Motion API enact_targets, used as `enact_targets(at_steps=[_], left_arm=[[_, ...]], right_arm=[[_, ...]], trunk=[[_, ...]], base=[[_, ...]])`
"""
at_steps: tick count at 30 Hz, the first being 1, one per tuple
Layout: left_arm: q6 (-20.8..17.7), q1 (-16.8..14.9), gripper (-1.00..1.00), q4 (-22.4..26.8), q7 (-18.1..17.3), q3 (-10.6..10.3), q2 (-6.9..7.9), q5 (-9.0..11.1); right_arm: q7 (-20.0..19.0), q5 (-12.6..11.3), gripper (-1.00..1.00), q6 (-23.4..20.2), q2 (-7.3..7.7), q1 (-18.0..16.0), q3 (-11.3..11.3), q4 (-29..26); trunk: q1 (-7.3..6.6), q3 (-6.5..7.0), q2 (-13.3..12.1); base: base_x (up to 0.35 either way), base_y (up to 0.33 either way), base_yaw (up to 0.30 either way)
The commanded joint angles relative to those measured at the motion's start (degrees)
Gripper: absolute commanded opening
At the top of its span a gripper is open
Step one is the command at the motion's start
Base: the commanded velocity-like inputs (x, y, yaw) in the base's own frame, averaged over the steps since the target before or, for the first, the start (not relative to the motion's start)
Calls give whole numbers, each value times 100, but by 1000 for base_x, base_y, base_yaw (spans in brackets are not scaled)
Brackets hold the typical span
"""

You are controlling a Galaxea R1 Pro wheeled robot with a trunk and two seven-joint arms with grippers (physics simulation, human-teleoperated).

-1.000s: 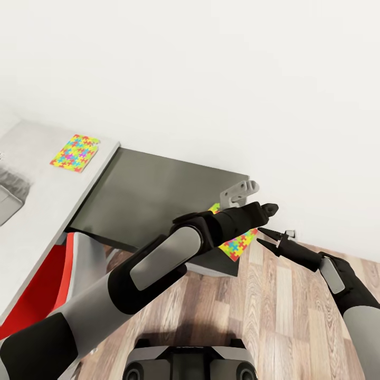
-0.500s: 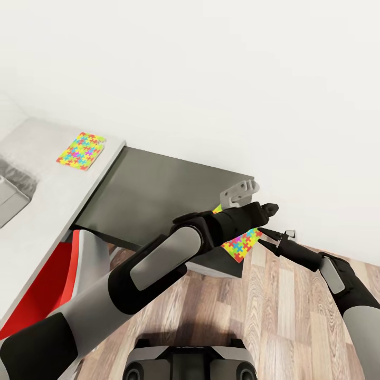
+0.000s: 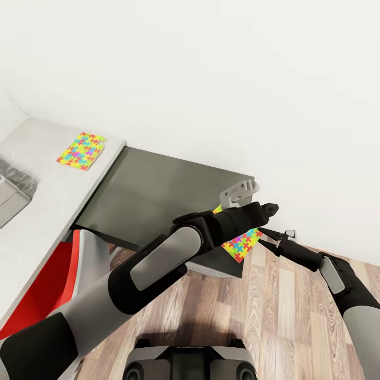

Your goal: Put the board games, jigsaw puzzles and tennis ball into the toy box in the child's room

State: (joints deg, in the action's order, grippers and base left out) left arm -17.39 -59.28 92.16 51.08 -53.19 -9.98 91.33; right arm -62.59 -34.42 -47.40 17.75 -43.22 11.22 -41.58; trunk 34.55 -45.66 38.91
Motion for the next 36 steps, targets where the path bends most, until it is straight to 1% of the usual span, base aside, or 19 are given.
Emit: enact_targets(at_steps=[1, 13, 36], left_arm=[[-19, -5, 100, 4, 34, 2, -2, 21], [-19, -3, 100, 4, 34, 2, -2, 20], [-19, 4, 100, 4, 32, 2, -2, 20]], right_arm=[[-8, -11, 100, -30, 1, -2, 3, 1], [-7, -8, 100, -32, 5, -2, 9, 1], [-7, -5, 100, -38, 1, -2, 12, 1]], trunk=[[2, -5, 5], [2, -5, 5], [2, -5, 5]], base=[[0, 0, 89], [0, 0, 136], [0, 0, 15]])
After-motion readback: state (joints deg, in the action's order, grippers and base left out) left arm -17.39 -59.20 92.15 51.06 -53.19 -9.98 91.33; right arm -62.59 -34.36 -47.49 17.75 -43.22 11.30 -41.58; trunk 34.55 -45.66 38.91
